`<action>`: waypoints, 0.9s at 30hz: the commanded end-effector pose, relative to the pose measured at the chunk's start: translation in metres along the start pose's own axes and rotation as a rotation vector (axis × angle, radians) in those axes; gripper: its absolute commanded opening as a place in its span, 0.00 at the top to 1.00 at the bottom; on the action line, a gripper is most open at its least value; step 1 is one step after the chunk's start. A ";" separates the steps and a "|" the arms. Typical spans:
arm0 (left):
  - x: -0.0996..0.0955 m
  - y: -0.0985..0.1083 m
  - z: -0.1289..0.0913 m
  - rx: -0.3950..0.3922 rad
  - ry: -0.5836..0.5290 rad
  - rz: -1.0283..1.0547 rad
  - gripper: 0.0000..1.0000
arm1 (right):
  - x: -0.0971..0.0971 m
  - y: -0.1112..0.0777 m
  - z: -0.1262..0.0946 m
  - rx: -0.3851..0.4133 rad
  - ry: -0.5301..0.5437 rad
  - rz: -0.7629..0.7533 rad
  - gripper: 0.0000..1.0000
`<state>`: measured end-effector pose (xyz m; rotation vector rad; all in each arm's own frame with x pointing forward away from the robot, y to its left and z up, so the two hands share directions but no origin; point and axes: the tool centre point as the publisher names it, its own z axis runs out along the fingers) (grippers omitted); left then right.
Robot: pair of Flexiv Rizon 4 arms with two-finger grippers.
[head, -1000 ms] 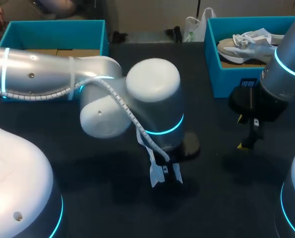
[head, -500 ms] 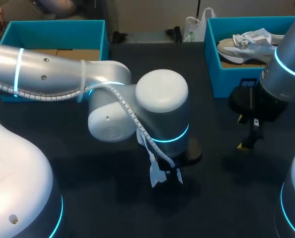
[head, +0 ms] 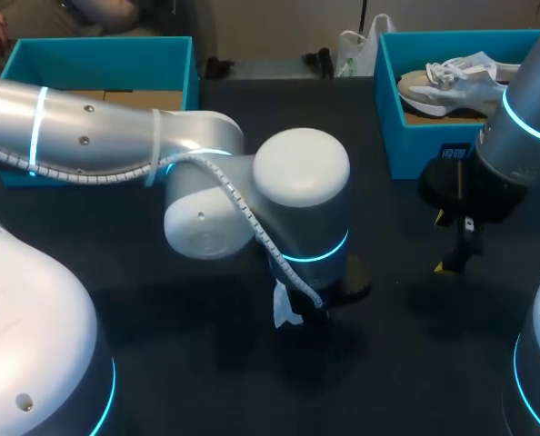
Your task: Take the shoe out of the shoebox, open the shoe tongue, remove and reinsert the insole, then place the shoe into the shoebox
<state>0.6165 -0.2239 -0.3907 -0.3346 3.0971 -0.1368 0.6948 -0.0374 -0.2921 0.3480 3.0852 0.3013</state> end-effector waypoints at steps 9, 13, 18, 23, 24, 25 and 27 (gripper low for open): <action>-0.023 0.006 -0.070 -0.039 0.024 0.143 1.00 | 0.001 0.000 0.001 0.001 -0.003 0.000 0.00; -0.036 0.011 -0.106 -0.034 0.023 0.179 1.00 | 0.001 0.000 0.001 0.001 -0.003 0.000 0.00; -0.059 0.015 -0.139 -0.042 0.008 0.198 1.00 | 0.001 0.000 0.001 0.001 -0.003 0.000 0.00; -0.084 0.019 -0.155 -0.063 -0.024 0.153 1.00 | 0.001 0.000 0.001 0.001 -0.003 0.000 0.00; -0.089 0.019 -0.158 -0.064 -0.027 0.148 1.00 | 0.001 0.000 0.001 0.001 -0.003 0.000 0.00; -0.095 0.020 -0.161 -0.067 -0.025 0.153 1.00 | 0.001 0.000 0.001 0.001 -0.003 0.000 0.00; -0.106 0.024 -0.169 -0.064 -0.021 0.145 1.00 | 0.001 0.000 0.001 0.001 -0.003 0.000 0.00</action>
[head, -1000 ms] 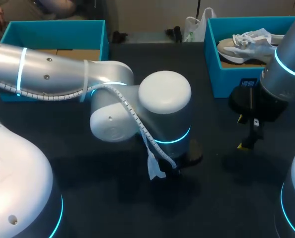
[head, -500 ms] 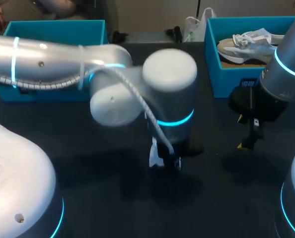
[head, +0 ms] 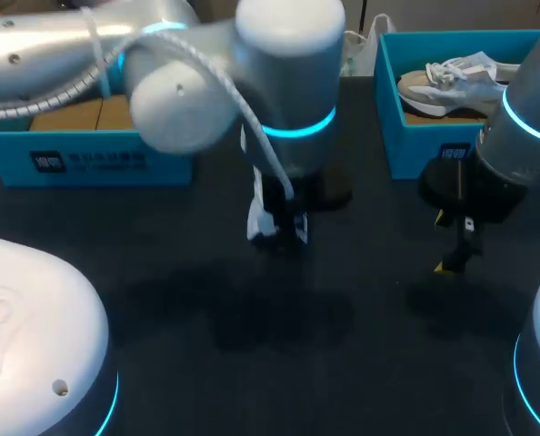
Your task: Take the shoe out of the shoebox, open the shoe tongue, remove and reinsert the insole, then place the shoe into the shoebox
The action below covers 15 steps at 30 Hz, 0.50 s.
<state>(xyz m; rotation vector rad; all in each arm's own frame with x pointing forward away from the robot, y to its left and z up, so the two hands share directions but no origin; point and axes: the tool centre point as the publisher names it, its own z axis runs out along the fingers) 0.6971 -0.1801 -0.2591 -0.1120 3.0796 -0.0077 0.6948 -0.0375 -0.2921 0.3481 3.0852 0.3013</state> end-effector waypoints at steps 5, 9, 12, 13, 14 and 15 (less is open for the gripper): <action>-0.043 0.030 -0.055 0.024 0.018 0.022 1.00 | 0.001 0.000 0.001 0.001 -0.003 0.000 0.00; -0.072 0.042 -0.072 0.026 0.002 0.062 1.00 | 0.001 0.000 0.001 0.001 -0.003 0.000 0.00; -0.094 0.053 -0.084 0.024 0.008 0.081 1.00 | 0.001 0.000 0.001 0.001 -0.003 0.000 0.00; -0.101 0.057 -0.088 0.033 0.017 0.080 1.00 | 0.001 0.000 0.001 0.001 -0.003 0.000 0.00; -0.108 0.060 -0.092 0.030 0.021 0.101 1.00 | 0.001 0.000 0.001 0.001 -0.003 0.000 0.00; -0.116 0.063 -0.097 0.022 0.011 0.084 1.00 | 0.001 0.000 0.001 0.001 -0.003 0.000 0.00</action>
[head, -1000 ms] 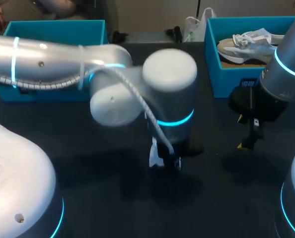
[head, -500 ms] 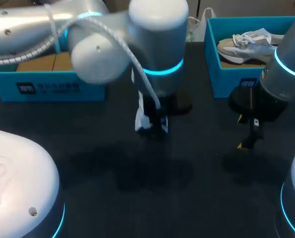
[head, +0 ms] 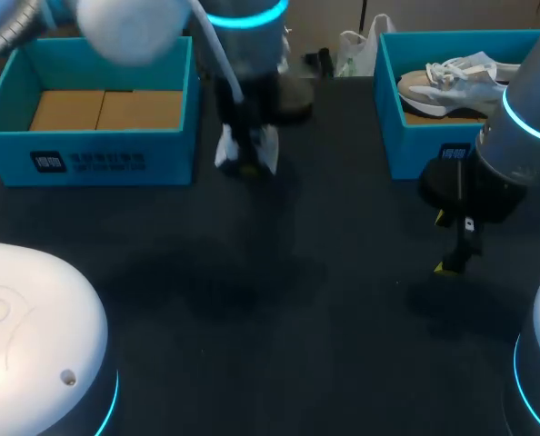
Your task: Take the shoe out of the shoebox, open the shoe tongue, remove and reinsert the insole, then place the shoe into the shoebox
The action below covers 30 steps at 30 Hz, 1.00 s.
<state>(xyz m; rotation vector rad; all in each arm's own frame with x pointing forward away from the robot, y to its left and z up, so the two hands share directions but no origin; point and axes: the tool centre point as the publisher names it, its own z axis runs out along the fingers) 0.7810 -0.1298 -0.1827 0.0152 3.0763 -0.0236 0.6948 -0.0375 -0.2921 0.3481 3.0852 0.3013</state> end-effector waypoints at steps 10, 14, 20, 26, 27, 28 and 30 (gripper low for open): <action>-0.045 0.031 -0.035 -0.028 0.048 0.046 1.00 | 0.001 0.000 0.001 0.001 -0.003 0.000 0.00; -0.045 0.031 -0.035 -0.028 0.048 0.046 1.00 | 0.001 0.000 0.001 0.001 -0.003 0.000 0.00; -0.045 0.031 -0.035 -0.028 0.048 0.046 1.00 | 0.001 0.000 0.001 0.001 -0.003 0.000 0.00; -0.062 0.053 -0.041 0.050 0.121 0.109 1.00 | 0.001 0.000 0.001 0.001 -0.003 0.000 0.00; -0.068 0.061 -0.043 0.058 0.127 0.095 1.00 | 0.001 0.000 0.001 0.001 -0.003 0.000 0.00; -0.074 0.070 -0.045 0.033 0.099 0.064 1.00 | 0.001 0.000 0.001 0.001 -0.003 0.000 0.00; -0.083 0.087 -0.049 0.029 0.075 0.059 1.00 | 0.001 0.000 0.001 0.001 -0.003 0.000 0.00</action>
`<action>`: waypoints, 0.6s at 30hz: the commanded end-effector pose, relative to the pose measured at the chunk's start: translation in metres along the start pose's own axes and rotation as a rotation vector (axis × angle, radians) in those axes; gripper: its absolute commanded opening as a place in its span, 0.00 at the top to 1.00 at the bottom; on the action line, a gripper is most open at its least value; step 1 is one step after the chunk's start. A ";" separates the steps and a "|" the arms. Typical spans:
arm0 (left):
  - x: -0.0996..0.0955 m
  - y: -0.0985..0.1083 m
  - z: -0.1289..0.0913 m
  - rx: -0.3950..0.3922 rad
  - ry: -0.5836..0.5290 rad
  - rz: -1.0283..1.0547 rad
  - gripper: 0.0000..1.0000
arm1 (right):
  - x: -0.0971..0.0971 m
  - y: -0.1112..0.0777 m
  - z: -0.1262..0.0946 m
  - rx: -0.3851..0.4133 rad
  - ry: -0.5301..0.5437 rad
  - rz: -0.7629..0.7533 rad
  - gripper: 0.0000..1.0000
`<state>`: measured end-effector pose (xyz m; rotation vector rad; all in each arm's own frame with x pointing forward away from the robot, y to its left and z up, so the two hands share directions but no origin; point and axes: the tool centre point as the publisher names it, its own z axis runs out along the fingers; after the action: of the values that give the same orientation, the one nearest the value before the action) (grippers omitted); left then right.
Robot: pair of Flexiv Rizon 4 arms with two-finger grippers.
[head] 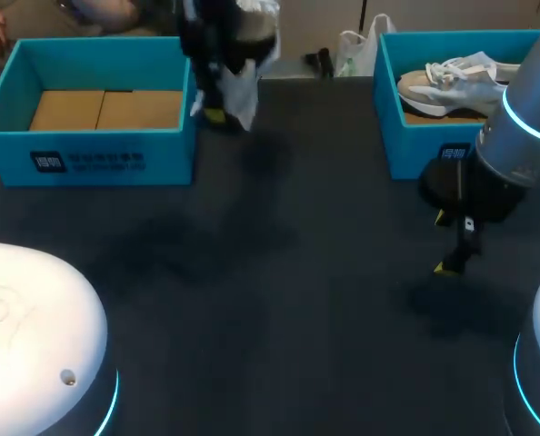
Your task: Take the shoe out of the shoebox, open the shoe tongue, remove and reinsert the insole, then place the shoe into the shoebox
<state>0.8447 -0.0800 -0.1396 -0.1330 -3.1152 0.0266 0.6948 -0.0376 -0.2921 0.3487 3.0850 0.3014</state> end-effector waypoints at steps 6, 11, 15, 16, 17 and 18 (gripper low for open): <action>-0.047 0.097 -0.023 0.005 -0.038 -0.047 1.00 | 0.001 0.000 0.001 0.001 -0.002 0.000 0.00; -0.063 0.127 -0.028 -0.003 -0.063 -0.064 1.00 | 0.001 0.000 0.001 0.001 -0.002 0.000 0.00; -0.063 0.127 -0.028 -0.003 -0.063 -0.064 1.00 | 0.001 0.000 0.001 0.001 -0.002 0.000 0.00; -0.063 0.127 -0.028 -0.003 -0.063 -0.064 1.00 | 0.001 0.000 0.001 0.001 -0.002 0.000 0.00; -0.063 0.127 -0.028 -0.003 -0.063 -0.064 1.00 | 0.001 0.000 0.001 0.001 -0.002 0.000 0.00; -0.063 0.127 -0.028 -0.003 -0.063 -0.064 1.00 | 0.001 0.000 0.001 0.001 -0.002 0.000 0.00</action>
<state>0.9221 0.0400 -0.1157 -0.0321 -3.1725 0.0212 0.6947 -0.0375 -0.2920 0.3483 3.0851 0.3014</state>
